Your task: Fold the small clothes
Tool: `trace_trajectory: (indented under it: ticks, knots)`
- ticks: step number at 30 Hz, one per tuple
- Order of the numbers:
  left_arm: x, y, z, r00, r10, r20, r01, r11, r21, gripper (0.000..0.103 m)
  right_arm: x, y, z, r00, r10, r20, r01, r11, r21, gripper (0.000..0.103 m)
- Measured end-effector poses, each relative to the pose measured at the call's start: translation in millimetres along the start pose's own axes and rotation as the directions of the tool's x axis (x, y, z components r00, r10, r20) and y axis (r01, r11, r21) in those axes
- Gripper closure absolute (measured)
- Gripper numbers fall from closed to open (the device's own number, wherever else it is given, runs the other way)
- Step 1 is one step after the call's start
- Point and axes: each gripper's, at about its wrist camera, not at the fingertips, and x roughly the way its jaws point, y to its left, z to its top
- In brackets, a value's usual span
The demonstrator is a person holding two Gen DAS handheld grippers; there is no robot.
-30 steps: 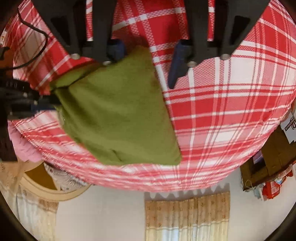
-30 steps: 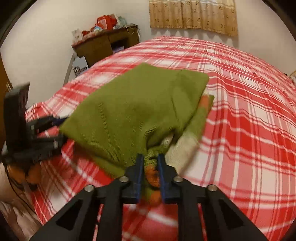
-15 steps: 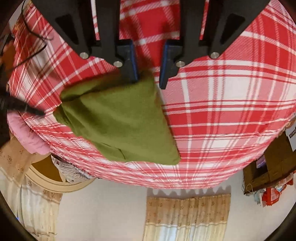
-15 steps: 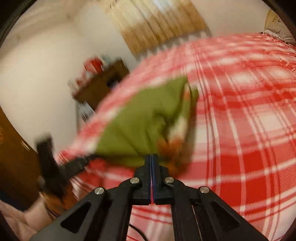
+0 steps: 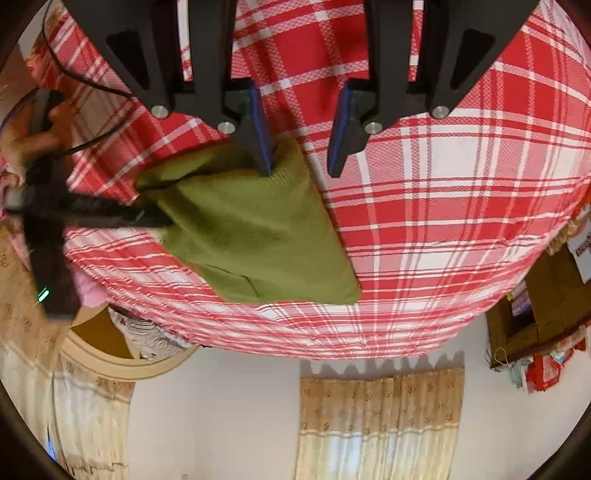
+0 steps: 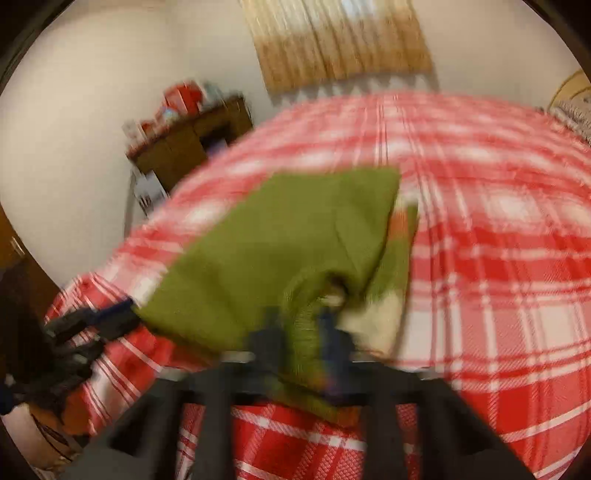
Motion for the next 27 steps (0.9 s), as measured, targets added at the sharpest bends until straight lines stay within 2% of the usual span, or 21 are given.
trace_trajectory:
  ticks: [2,4,6,8,10,11,13,14,16,17,20,22,24,27]
  knots:
    - [-2,4,-1,1.000,0.002,0.005,-0.002,1.000,-0.005,0.063,2,-4,-6,1.000,0.000,-0.006,0.000,1.000,0.024,0.092]
    - [-5,8,1,1.000,-0.002,0.017,0.003,1.000,-0.025,0.061,-3,-15,-10,0.998,0.056,0.009,-0.057,0.990,0.127,0.094]
    - [-11,14,3,0.998,-0.044,0.034,0.046,0.997,-0.060,0.061,-11,-28,-16,0.988,0.149,0.034,-0.152,0.959,0.240,0.095]
    - [-16,22,7,0.995,-0.079,0.069,0.085,0.992,-0.095,0.061,-25,-33,-23,0.963,0.253,0.093,-0.269,0.914,0.304,0.095]
    - [-17,25,11,0.993,-0.080,0.084,0.089,0.990,-0.112,0.057,-36,-38,-29,0.953,0.273,0.133,-0.302,0.893,0.332,0.095]
    - [-13,26,14,0.995,-0.065,0.080,0.074,0.990,-0.117,0.054,-38,-42,-32,0.959,0.250,0.137,-0.283,0.893,0.349,0.095]
    - [-6,26,19,0.997,-0.032,0.071,0.040,0.993,-0.114,0.054,-35,-54,-39,0.985,0.140,0.103,-0.168,0.914,0.370,0.095]
    - [0,25,23,0.997,-0.023,0.070,0.030,0.994,-0.110,0.054,-30,-60,-44,0.989,0.122,0.089,-0.147,0.909,0.390,0.095]
    - [11,22,29,0.999,0.001,0.051,0.004,0.995,-0.101,0.054,-25,-70,-51,0.983,0.155,0.100,-0.184,0.874,0.450,0.095]
    - [17,21,32,0.999,0.021,0.040,-0.017,0.995,-0.095,0.054,-26,-70,-50,0.982,0.157,0.106,-0.188,0.873,0.450,0.095]
    - [33,16,42,0.998,0.062,0.017,-0.060,0.995,-0.080,0.054,-40,-63,-38,0.986,0.117,0.122,-0.158,0.895,0.417,0.089]
    - [40,14,46,0.997,0.069,0.017,-0.068,0.995,-0.073,0.054,-59,-61,-24,0.989,0.002,0.148,-0.061,0.917,0.394,0.089]
    - [45,9,48,0.996,0.083,0.024,-0.081,0.995,-0.058,0.054,-73,-57,-8,0.977,-0.087,0.195,0.014,0.937,0.348,0.089]
    - [58,-1,49,0.993,0.116,0.016,-0.116,0.992,-0.042,0.054,-67,-44,27,0.973,-0.049,0.227,-0.009,0.968,0.250,0.089]
